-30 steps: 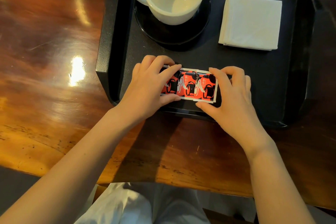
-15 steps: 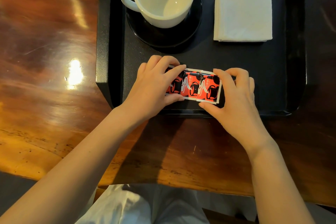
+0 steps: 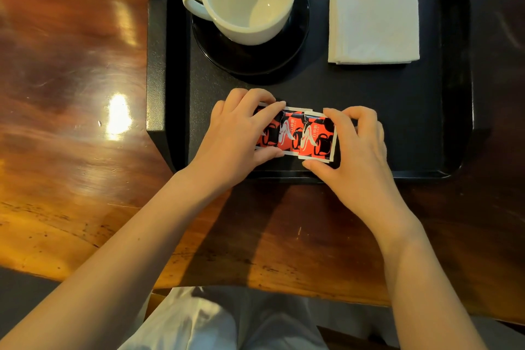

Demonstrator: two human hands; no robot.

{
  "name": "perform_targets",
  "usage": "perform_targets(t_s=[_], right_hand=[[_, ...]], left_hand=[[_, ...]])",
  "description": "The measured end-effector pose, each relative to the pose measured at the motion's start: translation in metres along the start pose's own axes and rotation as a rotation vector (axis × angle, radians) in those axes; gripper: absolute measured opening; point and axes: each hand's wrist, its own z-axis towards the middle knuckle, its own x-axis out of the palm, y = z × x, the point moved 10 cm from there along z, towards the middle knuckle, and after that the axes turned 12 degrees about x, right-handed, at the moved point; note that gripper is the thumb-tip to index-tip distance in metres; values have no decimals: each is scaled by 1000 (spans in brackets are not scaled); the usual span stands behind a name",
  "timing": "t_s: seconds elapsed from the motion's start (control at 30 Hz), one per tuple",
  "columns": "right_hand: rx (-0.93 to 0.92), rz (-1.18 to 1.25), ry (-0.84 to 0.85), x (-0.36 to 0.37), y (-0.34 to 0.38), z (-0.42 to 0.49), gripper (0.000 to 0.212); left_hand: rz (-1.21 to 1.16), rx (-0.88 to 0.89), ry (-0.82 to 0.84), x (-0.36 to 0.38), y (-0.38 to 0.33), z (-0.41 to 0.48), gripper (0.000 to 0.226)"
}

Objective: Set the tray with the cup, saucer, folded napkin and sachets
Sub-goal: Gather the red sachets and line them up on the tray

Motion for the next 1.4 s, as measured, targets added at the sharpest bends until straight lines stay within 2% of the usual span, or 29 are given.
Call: perform_targets(t_s=[0.63,0.97,1.17,1.4], right_hand=[[-25,-23,71,-19,-17,20,76],[-72,-2,90,-21,-21,25,78],[-78,4,97,-20,-21,25,81],[-78,13,96,-21,-22,27,77]], left_hand=[[-6,-72,-101,2,-13,7,72],[-9,-113,-100,4,-19,10,70],[15,-107,-96,5,-24,13,81],[14,-110,-98,7,-25,15,76]])
